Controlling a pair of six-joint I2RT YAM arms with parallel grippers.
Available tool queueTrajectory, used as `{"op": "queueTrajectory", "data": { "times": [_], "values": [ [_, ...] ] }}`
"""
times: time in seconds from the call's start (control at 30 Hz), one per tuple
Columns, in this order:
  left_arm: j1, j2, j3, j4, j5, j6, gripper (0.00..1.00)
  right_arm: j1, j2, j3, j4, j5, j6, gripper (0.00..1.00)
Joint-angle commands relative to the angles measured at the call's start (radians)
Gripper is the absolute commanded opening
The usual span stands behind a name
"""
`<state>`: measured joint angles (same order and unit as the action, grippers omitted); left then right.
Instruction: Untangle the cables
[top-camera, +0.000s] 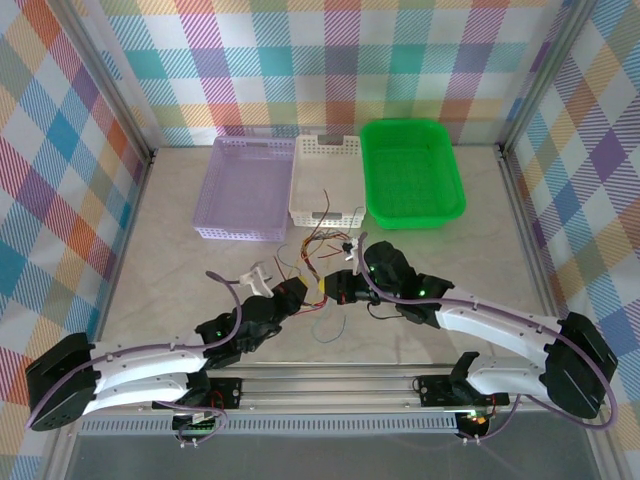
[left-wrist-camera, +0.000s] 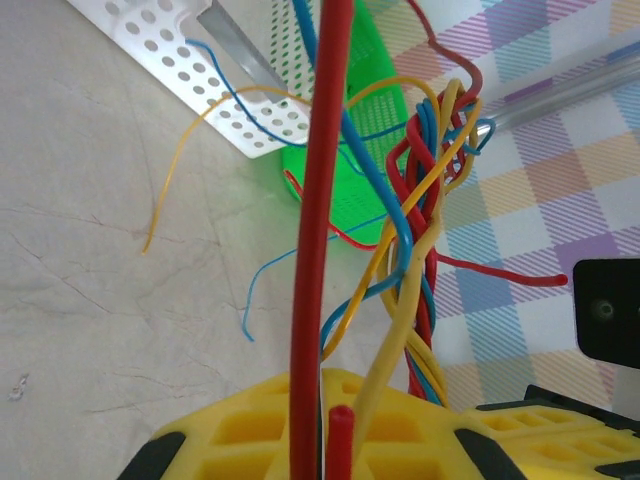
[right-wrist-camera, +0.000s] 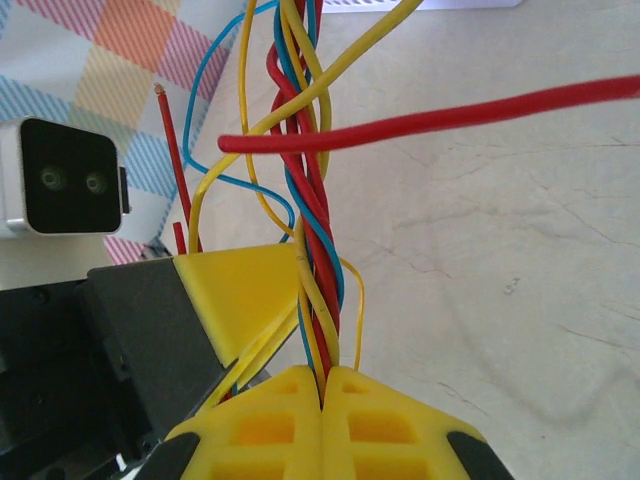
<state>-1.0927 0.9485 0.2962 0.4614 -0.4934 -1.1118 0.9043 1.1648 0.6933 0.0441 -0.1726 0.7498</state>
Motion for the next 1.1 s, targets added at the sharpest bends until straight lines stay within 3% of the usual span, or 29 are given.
{"op": "queueTrajectory", "data": {
  "times": [0.0, 0.13, 0.37, 0.47, 0.77, 1.0, 1.07],
  "values": [
    [-0.006, -0.055, -0.028, -0.105, -0.071, 0.014, 0.00, -0.005, -0.040, -0.024, 0.065, 0.006, 0.006, 0.00],
    [-0.006, -0.051, 0.033, -0.164, -0.025, 0.095, 0.00, -0.005, -0.037, -0.022, 0.083, -0.013, -0.006, 0.08],
    [-0.006, -0.008, 0.111, -0.191, 0.048, 0.191, 0.00, -0.005, -0.021, -0.020, 0.085, 0.001, -0.020, 0.42],
    [-0.006, -0.021, 0.126, -0.212, 0.050, 0.216, 0.00, -0.005, -0.014, -0.021, 0.078, 0.010, -0.026, 0.48],
    [-0.007, -0.040, 0.193, -0.259, 0.130, 0.356, 0.00, -0.007, 0.107, -0.023, 0.092, 0.022, 0.000, 0.48],
    [-0.009, -0.053, 0.184, -0.241, 0.140, 0.370, 0.00, -0.007, 0.177, -0.008, 0.156, -0.015, 0.018, 0.47],
    [-0.009, -0.053, 0.184, -0.239, 0.141, 0.374, 0.00, -0.006, 0.184, -0.009, 0.174, -0.015, 0.022, 0.43]
  ]
}}
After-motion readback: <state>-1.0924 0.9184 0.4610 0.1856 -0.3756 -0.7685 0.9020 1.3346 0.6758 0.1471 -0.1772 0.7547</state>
